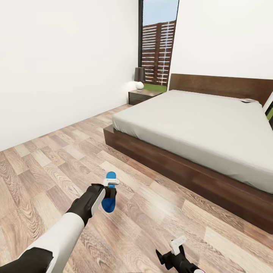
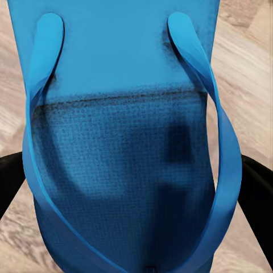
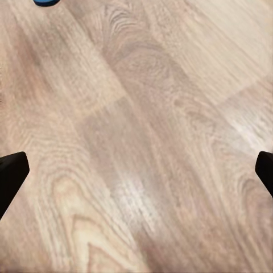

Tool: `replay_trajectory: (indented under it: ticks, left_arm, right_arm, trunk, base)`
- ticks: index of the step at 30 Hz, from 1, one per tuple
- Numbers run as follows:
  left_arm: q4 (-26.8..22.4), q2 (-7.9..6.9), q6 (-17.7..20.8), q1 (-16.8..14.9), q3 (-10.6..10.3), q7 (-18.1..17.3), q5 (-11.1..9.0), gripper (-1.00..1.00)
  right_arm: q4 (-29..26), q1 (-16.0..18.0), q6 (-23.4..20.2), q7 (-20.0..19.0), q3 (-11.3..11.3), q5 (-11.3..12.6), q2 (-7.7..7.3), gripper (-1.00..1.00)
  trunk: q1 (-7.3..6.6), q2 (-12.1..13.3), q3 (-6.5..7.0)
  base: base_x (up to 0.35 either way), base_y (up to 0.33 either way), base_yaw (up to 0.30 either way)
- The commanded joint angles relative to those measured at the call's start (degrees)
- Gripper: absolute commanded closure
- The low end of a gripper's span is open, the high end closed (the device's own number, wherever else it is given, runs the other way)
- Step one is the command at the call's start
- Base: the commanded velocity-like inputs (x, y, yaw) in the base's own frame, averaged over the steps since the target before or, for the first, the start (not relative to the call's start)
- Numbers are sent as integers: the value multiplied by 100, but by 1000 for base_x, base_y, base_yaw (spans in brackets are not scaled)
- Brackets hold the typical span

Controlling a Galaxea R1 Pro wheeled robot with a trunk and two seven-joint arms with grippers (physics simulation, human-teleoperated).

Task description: In the bedroom, move the book from the bed onto either nightstand, and place the two sandals side by side next to the bed.

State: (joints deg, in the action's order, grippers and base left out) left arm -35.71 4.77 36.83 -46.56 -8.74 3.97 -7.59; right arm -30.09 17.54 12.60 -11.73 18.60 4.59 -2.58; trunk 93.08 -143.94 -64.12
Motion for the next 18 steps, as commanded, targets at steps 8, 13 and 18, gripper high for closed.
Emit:
replay_trajectory:
  ticks: [8,13,18]
  left_arm:
    - [34,-2,-208,-2,-22,42,-58,100]
    - [37,-2,-232,-2,-22,42,-58,100]
    - [38,-2,-238,-2,-22,42,-58,100]
  right_arm:
    - [6,4,14,-5,37,42,-6,-100]
    - [11,4,14,-5,35,42,-6,-100]
    - [20,-4,32,-14,30,42,-6,-100]
  trunk:
    - [-1,-2,-5]
    - [-1,-2,-6]
    - [-1,-2,-7]
  base:
    - [114,136,168]
    - [168,234,256]
    - [175,238,34]
